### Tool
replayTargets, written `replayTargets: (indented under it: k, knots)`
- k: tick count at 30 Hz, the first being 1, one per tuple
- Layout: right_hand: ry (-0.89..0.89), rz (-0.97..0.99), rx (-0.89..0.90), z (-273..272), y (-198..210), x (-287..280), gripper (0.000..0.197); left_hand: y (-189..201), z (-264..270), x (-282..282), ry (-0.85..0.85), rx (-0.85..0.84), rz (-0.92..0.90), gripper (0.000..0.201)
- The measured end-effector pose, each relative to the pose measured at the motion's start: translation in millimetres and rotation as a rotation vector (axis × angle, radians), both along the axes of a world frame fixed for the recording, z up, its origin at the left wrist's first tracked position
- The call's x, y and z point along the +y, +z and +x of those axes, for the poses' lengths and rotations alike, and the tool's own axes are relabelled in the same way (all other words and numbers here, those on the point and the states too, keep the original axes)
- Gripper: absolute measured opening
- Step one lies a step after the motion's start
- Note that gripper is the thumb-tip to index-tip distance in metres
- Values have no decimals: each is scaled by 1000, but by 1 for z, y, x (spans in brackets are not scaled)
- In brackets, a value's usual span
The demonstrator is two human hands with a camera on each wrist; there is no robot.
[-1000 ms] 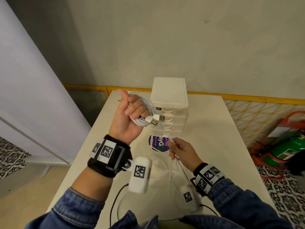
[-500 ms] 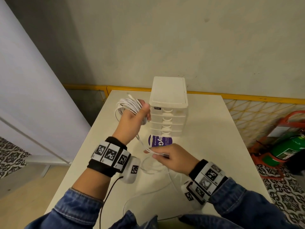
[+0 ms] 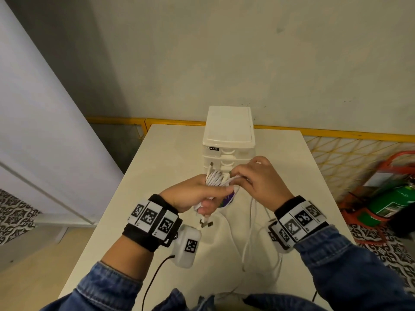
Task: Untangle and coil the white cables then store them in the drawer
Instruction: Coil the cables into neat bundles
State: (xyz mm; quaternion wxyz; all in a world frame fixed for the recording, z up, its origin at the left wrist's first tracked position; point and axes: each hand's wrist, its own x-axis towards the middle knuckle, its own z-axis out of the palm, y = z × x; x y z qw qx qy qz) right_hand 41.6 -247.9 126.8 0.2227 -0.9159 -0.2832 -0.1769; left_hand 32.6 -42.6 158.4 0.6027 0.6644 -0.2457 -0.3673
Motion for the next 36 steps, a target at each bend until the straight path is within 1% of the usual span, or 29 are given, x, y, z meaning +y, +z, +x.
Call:
replayTargets:
  k: [1,2,4,5,8,9,10,12,14,16,18,19,21,23,25,27,28,30,31,33,35,36]
  knots:
    - [-22,-85,-51,2,-6,-1,32,1,-1,0,-1,61,-62,37]
    - [-45,-136,-58,3,-12,-1,37,3,-1,0,-8,115,-124,37]
    - [-88,-173,42,4,-24,1,52,9,-1,-1,-37,213,-268,35]
    - [-90,-152,108,3,-30,3,57,13,0,-2,-45,258,-343,34]
    - [-86,26,278,-3,-43,14,58,18,4,-6,-37,424,-577,31]
    - [-100,57,325,-4,-46,18,60,19,5,-8,-38,477,-669,31]
    - [-104,69,371,-4,-49,23,58,20,6,-9,-41,523,-769,30]
    - [-89,89,424,-6,-56,33,38,24,7,-9,-9,562,-958,28]
    - [-43,111,436,-11,-64,40,28,31,8,-8,119,537,-1077,23]
    - [24,93,457,-17,-74,46,24,37,12,-10,308,452,-1122,22]
    - [89,62,499,-24,-76,51,30,41,18,-11,541,312,-1078,20]
    - [115,51,508,-26,-75,53,30,41,21,-11,652,236,-1034,20]
    - [167,41,491,-29,-68,55,22,37,25,-7,818,78,-917,17]
    - [182,72,459,-31,-58,52,17,28,27,0,906,-148,-710,11]
    - [157,141,432,-34,-47,46,13,18,26,9,935,-398,-408,5]
    - [148,215,396,-35,-35,42,12,8,28,13,910,-554,-162,13]
    - [152,249,370,-35,-29,41,15,2,29,14,864,-605,-52,18]
    - [142,305,307,-31,-18,37,23,-7,28,12,716,-659,144,22]
    - [128,325,275,-27,-15,34,24,-11,26,10,639,-656,205,22]
    - [99,337,226,-18,-11,25,25,-16,24,7,521,-600,246,28]
    - [80,333,209,-11,-13,15,26,-17,22,4,420,-553,257,47]
    - [75,347,215,-8,-16,12,23,-17,22,3,373,-558,296,57]
